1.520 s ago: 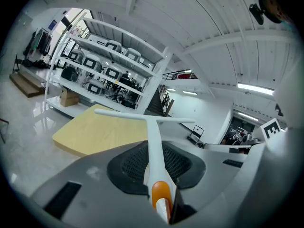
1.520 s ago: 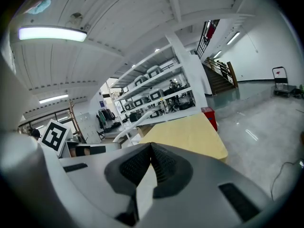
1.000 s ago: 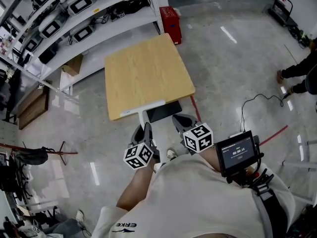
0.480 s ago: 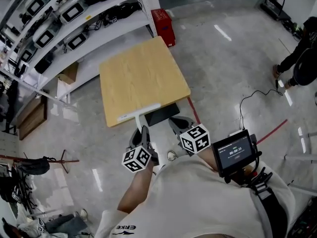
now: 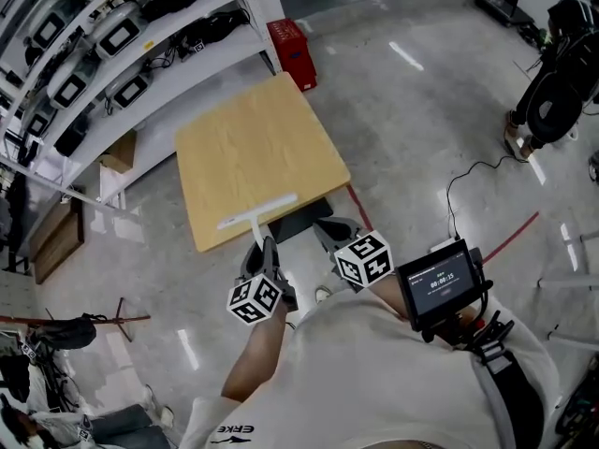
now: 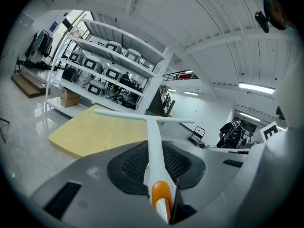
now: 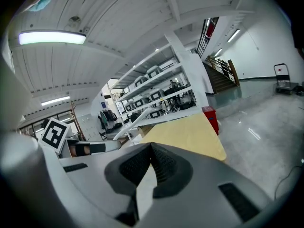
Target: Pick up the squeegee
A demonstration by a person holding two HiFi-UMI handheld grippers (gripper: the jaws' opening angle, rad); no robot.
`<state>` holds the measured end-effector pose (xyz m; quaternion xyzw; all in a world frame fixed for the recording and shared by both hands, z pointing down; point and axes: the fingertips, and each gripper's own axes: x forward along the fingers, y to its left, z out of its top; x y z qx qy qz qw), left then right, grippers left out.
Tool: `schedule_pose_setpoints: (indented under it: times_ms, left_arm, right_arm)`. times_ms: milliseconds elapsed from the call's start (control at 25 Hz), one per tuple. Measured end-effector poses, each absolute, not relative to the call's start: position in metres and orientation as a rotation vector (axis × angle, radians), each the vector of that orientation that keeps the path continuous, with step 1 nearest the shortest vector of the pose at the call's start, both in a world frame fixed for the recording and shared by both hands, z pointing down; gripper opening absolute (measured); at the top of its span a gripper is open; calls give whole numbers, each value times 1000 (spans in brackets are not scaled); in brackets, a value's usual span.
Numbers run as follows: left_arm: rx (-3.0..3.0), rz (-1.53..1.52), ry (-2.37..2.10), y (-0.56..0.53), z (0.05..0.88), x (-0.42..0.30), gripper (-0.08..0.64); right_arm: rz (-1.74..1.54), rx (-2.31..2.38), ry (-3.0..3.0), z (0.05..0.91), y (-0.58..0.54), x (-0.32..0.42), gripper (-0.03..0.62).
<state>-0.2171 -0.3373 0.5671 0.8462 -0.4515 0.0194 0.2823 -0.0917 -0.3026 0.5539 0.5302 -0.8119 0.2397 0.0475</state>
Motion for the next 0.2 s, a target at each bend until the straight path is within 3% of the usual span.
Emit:
schedule_pose_setpoints:
  times_ms: [200]
  left_arm:
    - [2277,63,-1200,-337,571,-223,81]
  right_arm:
    - [725,1628,-2475,557,-301,-98,3]
